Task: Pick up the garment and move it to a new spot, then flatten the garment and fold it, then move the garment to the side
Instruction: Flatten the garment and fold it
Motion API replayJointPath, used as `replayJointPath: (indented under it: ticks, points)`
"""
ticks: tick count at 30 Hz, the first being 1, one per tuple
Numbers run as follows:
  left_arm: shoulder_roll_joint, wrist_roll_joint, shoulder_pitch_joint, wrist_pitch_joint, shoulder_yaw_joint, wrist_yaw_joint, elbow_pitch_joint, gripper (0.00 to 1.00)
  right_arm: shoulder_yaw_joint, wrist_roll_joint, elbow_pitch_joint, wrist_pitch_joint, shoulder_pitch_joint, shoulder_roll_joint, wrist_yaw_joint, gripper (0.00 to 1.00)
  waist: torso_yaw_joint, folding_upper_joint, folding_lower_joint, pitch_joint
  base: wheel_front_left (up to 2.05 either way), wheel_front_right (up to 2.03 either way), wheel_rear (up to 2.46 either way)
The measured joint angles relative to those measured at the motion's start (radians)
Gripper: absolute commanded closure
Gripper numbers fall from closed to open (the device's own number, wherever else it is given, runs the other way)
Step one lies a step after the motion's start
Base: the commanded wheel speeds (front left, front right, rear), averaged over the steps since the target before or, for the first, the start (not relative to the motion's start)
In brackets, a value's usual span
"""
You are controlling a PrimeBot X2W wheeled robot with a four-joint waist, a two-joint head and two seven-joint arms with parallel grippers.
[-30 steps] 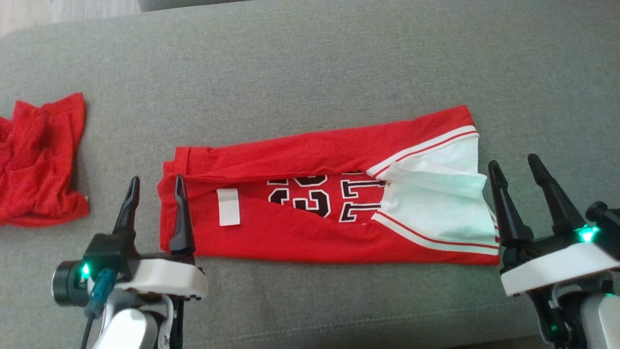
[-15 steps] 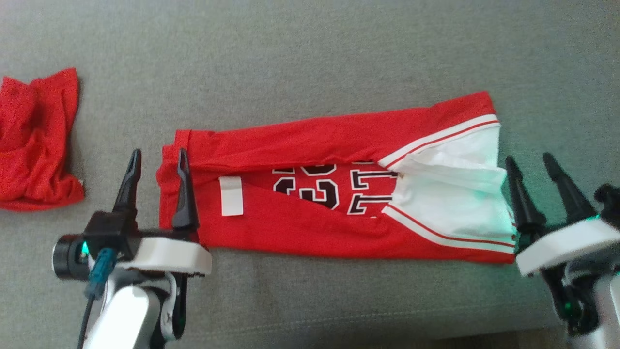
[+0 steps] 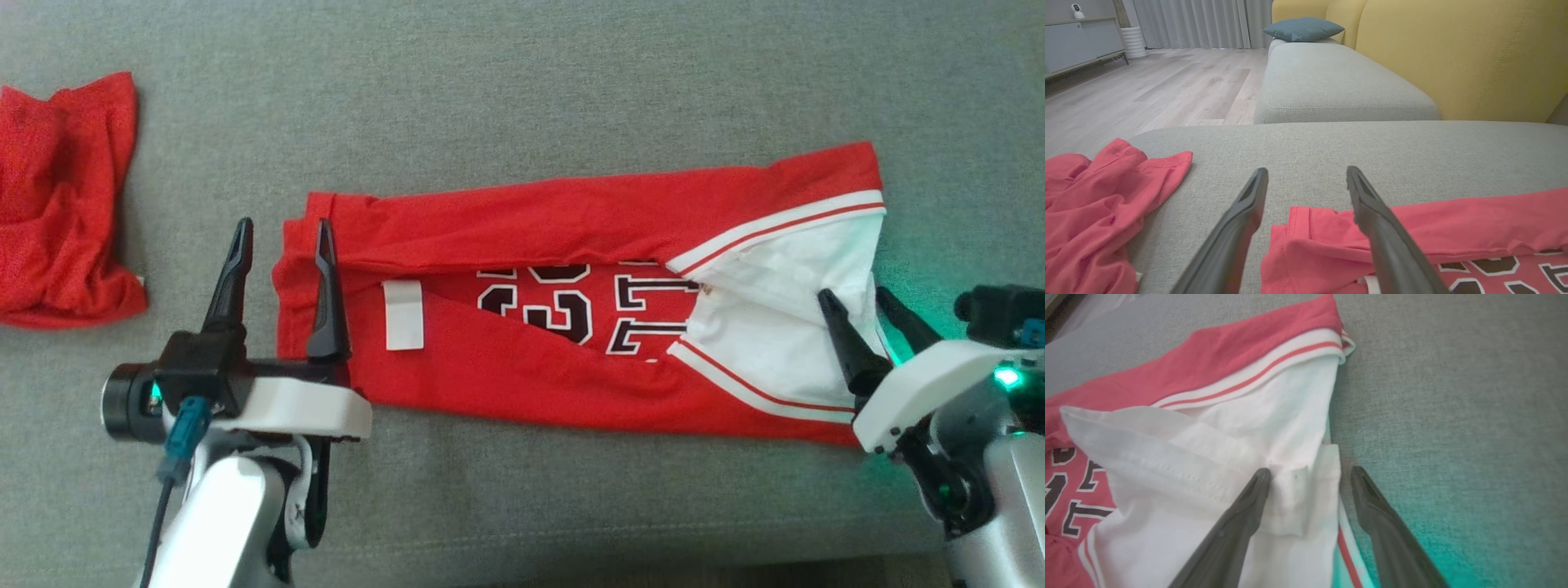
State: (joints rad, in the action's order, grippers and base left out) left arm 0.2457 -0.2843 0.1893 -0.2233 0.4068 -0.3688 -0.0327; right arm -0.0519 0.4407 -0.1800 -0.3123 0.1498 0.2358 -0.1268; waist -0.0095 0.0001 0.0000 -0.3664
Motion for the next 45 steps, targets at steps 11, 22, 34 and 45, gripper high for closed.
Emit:
replayJointPath:
  ticks: [11, 22, 34, 45]
  points:
    - [0.002, 0.000, 0.000, -0.007, 0.001, 0.008, 0.008, 0.00, -0.059, 0.110, 0.037, -0.110, -0.002, 0.002, 0.000, 1.00, -0.015, 0.0000, 0.0000, 0.025, 0.00, 0.00, 0.00]
    - [0.001, -0.005, -0.004, -0.007, 0.003, 0.006, 0.013, 0.00, 0.086, 0.105, 0.058, -0.093, -0.071, 0.102, 0.000, 1.00, -0.020, 0.0000, 0.0000, 0.074, 0.00, 0.00, 0.00]
    - [0.001, -0.027, -0.044, -0.013, 0.004, 0.007, 0.024, 0.00, -0.072, 0.072, 0.220, -0.120, 0.000, 0.163, 0.000, 1.00, -0.032, 0.0000, 0.0000, 0.143, 0.00, 0.00, 0.00]
    - [0.000, -0.037, -0.044, -0.016, 0.025, 0.009, 0.030, 0.00, -0.495, 0.173, 0.153, -0.113, 0.188, -0.014, 0.000, 1.00, -0.006, 0.0000, 0.0000, 0.168, 0.00, 0.00, 0.00]
